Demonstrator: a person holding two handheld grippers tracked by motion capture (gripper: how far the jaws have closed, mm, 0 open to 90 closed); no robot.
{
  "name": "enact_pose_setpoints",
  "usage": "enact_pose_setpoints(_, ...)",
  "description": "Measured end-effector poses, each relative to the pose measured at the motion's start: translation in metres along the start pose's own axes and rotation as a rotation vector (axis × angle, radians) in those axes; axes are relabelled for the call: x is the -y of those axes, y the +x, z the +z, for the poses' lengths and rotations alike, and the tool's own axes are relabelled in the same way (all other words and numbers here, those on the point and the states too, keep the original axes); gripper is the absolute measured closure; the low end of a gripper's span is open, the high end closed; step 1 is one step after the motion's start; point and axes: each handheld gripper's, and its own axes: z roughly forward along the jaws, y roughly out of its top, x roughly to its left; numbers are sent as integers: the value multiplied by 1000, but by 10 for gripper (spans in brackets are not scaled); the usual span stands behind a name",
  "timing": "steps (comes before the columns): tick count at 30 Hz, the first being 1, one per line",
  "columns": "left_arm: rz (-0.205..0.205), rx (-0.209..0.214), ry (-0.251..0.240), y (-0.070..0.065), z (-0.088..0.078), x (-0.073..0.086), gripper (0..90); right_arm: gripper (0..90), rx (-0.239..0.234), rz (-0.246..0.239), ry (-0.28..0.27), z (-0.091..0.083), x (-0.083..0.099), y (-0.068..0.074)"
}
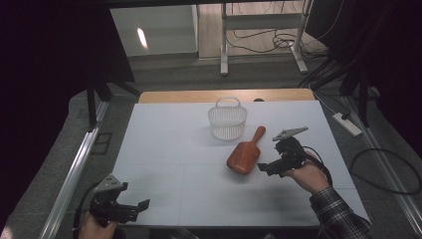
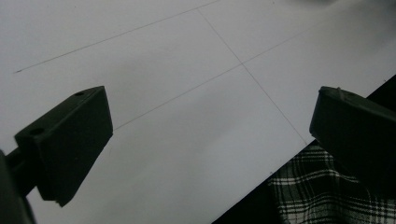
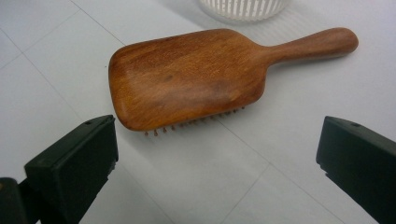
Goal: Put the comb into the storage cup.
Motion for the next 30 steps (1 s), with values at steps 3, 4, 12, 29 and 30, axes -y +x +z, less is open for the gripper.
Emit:
enact_pose_setpoints(3, 1, 1, 0, 0, 0, 0, 3, 0, 1, 1, 7, 3, -2, -2)
enact_pose_setpoints(4, 2, 2, 0, 0, 0, 0, 3, 0, -1, 4, 6, 4, -3, -2)
enact_pose_setpoints(12, 4, 6, 0, 0, 0, 0, 3, 0, 9, 9, 2, 11, -11, -8)
enact_pose_setpoints(29, 7, 13, 1, 0, 1, -1, 3, 0, 16, 13, 36, 24, -31, -12)
enact_pose_setpoints(30, 7, 13, 1, 0, 1, -1, 3, 0, 16, 13, 36, 24, -31, -12)
